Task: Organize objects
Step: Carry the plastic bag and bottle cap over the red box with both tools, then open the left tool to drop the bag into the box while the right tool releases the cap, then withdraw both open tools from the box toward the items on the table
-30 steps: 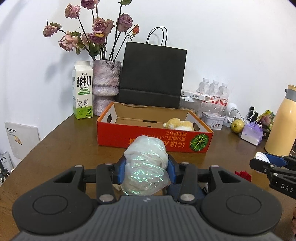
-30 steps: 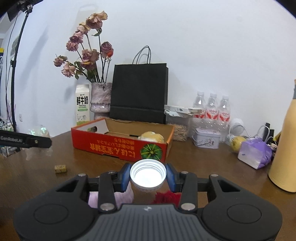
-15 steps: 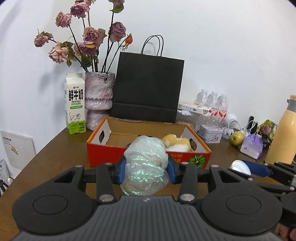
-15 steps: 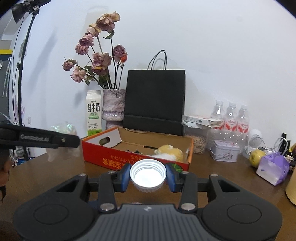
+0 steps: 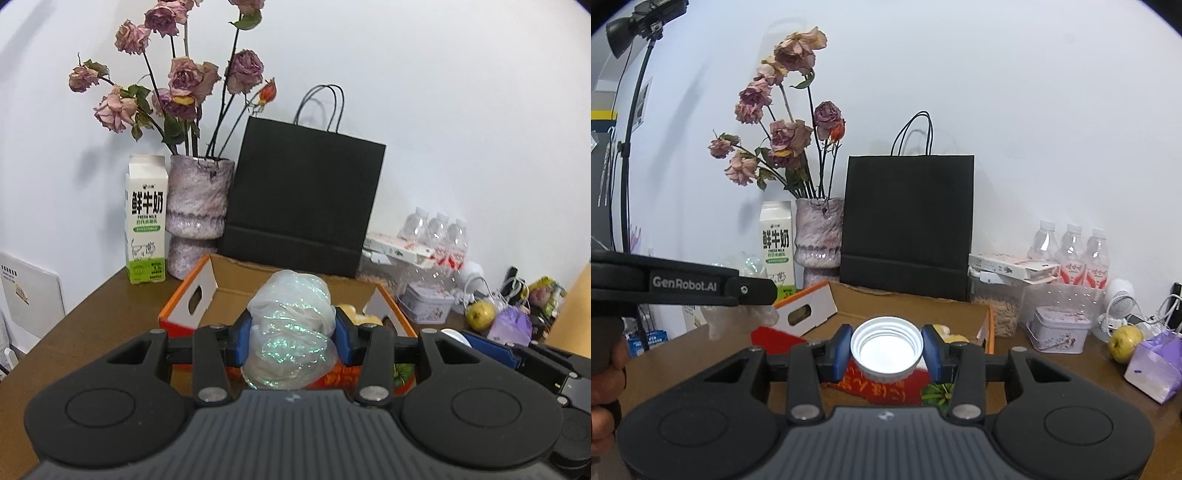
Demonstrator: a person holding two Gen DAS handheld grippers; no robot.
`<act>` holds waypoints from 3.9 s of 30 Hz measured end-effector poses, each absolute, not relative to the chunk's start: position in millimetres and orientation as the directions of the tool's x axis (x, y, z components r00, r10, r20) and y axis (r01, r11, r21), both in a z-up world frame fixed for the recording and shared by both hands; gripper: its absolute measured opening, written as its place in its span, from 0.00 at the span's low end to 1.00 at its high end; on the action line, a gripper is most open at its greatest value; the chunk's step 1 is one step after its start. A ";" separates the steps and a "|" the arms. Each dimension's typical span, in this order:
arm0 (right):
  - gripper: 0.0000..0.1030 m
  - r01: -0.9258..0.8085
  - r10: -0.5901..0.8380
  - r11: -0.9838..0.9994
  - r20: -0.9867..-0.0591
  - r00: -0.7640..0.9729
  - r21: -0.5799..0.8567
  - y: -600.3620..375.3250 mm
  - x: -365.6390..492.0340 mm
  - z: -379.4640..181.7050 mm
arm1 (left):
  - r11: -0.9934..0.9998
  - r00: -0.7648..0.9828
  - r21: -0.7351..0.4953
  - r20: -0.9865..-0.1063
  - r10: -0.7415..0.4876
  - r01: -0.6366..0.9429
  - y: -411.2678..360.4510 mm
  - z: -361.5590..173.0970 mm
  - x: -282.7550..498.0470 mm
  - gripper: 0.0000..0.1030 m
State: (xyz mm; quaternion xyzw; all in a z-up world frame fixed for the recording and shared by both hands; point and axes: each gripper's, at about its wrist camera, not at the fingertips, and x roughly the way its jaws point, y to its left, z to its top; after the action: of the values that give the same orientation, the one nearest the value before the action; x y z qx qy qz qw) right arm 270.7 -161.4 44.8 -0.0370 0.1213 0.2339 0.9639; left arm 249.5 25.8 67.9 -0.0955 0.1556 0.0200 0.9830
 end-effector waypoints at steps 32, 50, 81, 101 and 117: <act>0.38 -0.483 0.456 0.875 -0.381 0.804 0.028 -113.6 411.9 52.4 | 0.968 0.920 -0.176 -0.380 0.101 -0.179 54.9 61.6 381.5 0.43; 0.38 -0.473 0.423 0.881 -0.467 0.777 0.011 -102.0 443.5 21.6 | 0.979 0.886 -0.117 -0.452 0.099 -0.169 59.4 36.1 421.6 0.46; 1.00 -0.379 0.328 0.925 -0.473 0.818 -0.012 -108.1 445.7 23.1 | 0.977 0.905 -0.110 -0.407 0.121 -0.180 56.6 45.2 412.6 1.00; 1.00 -0.397 0.354 0.917 -0.393 0.849 -0.031 -125.3 404.5 50.2 | 0.968 0.901 -0.140 -0.411 0.136 -0.210 63.8 58.8 373.6 1.00; 1.00 -0.420 0.374 0.905 -0.337 0.864 -0.072 -144.7 340.3 64.1 | 0.984 0.922 -0.072 -0.366 0.128 -0.165 52.3 64.6 313.7 1.00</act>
State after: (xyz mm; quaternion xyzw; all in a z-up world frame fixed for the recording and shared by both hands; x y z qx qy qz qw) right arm 340.3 -144.7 64.1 -0.0718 0.1598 0.2062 0.9627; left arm 313.7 52.3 64.6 -0.0506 0.1830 0.0747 0.9790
